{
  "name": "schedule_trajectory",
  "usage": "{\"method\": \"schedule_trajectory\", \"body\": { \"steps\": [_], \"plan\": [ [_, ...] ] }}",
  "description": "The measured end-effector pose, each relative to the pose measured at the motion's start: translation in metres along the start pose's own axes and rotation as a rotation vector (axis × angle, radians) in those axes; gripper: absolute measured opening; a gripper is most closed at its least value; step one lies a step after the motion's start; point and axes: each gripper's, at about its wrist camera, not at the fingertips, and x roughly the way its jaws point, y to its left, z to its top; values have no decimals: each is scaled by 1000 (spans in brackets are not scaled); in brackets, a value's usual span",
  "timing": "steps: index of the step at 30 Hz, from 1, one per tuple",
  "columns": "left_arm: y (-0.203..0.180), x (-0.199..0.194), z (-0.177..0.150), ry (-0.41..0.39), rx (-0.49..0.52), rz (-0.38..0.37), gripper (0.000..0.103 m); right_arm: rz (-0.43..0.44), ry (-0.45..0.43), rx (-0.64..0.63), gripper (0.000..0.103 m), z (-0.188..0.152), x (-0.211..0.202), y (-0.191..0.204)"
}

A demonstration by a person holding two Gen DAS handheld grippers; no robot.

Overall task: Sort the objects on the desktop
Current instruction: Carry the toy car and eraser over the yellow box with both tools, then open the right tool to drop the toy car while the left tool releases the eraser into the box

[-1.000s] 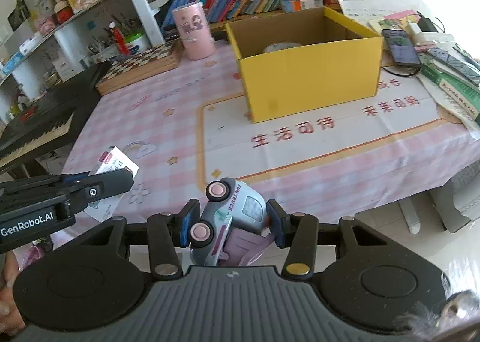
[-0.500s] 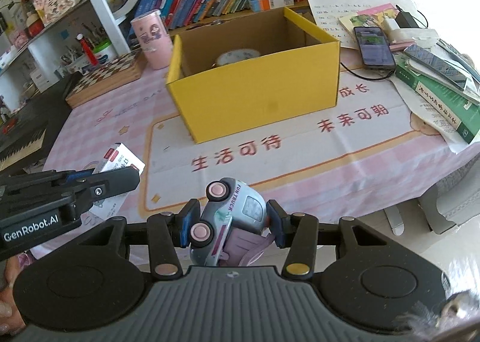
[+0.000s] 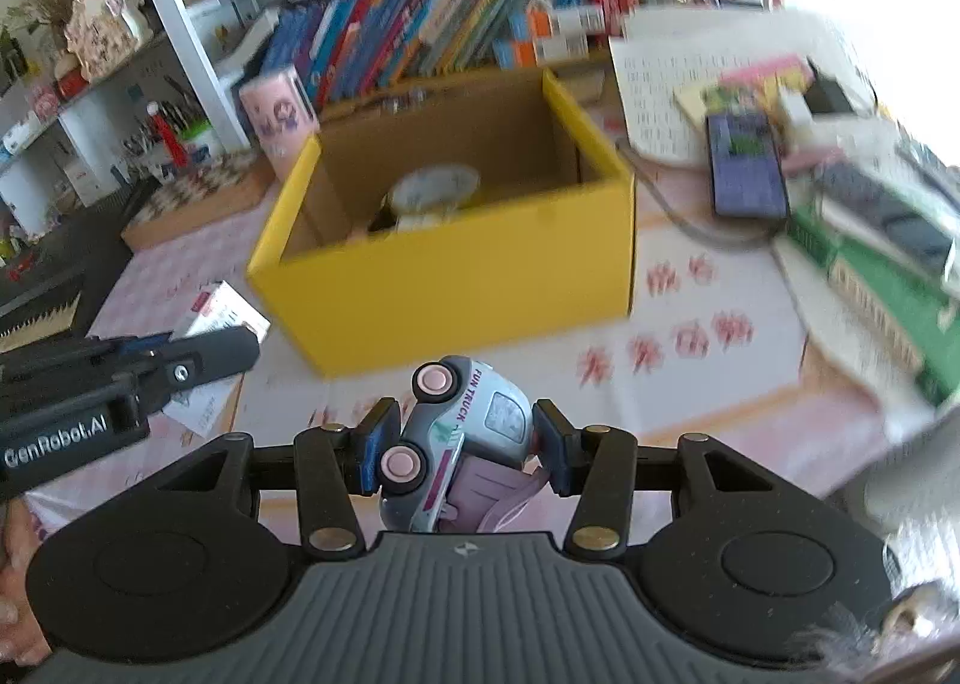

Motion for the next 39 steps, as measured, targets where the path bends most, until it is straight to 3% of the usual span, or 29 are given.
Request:
{"method": "schedule_trajectory", "body": {
  "steps": [6, 12, 19, 26, 29, 36, 38, 39],
  "plan": [
    [-11, 29, 41, -88, 21, 79, 13, 35, -84, -74, 46, 56, 15, -25],
    [-7, 83, 78, -80, 7, 139, 14, 66, -135, -187, 46, 110, 48, -32],
    [10, 148, 86, 23, -6, 212, 13, 64, -44, -362, 46, 149, 116, -30],
    [24, 194, 93, 105, -18, 254, 14, 26, 97, -604, 46, 164, 180, -18],
    [27, 199, 95, 109, -36, 267, 14, 28, 146, -647, 46, 165, 195, -14],
    [26, 172, 97, 34, -64, 253, 17, 22, 194, -695, 47, 164, 216, -1],
    [25, 160, 96, 14, -69, 249, 17, 20, 180, -688, 61, 166, 217, 0],
    [24, 152, 95, 1, -69, 252, 20, 30, 173, -677, 64, 167, 216, 0]
  ]
}}
